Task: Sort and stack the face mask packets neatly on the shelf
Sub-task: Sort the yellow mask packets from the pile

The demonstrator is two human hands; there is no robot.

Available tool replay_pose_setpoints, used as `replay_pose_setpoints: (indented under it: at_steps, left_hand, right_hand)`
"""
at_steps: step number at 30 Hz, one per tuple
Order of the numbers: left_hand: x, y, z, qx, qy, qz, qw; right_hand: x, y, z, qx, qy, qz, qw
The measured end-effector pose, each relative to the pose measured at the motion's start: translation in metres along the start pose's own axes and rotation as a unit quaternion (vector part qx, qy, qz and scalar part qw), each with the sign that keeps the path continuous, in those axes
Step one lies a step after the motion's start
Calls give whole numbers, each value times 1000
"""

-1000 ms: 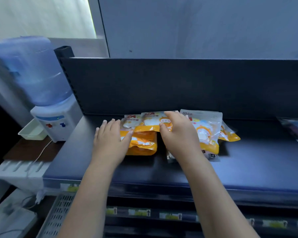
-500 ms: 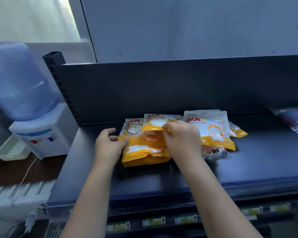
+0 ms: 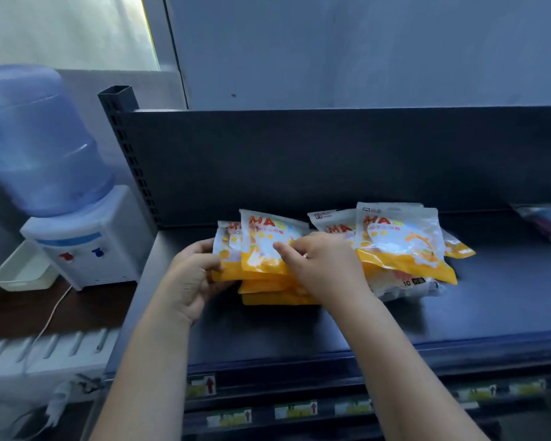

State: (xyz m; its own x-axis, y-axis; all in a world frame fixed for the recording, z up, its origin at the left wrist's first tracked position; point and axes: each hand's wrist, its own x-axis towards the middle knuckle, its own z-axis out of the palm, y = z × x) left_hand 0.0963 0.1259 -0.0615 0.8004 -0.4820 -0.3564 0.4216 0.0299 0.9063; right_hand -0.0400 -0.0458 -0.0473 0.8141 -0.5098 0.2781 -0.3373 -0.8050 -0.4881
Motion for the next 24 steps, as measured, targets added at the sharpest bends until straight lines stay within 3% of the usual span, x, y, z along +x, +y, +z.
replay_pose_setpoints:
  at_steps: [2,11,17,24]
  left_hand:
    - [-2,-3,-2,-23,-9,-7,1000]
    - [-9,-5,2,-119,-9,-20,993]
    - [1,-18,3,-10,63,27,998]
    - [-1,-17,-3,-42,49,42,997]
  right_hand:
    - [2,-5,4,-33,-3,43,999]
    - [0,-21,12,57,-100,145,983]
    - [-2,-18,11,30,-126,185,974]
    - [-13,-16,7,95,41,147,984]
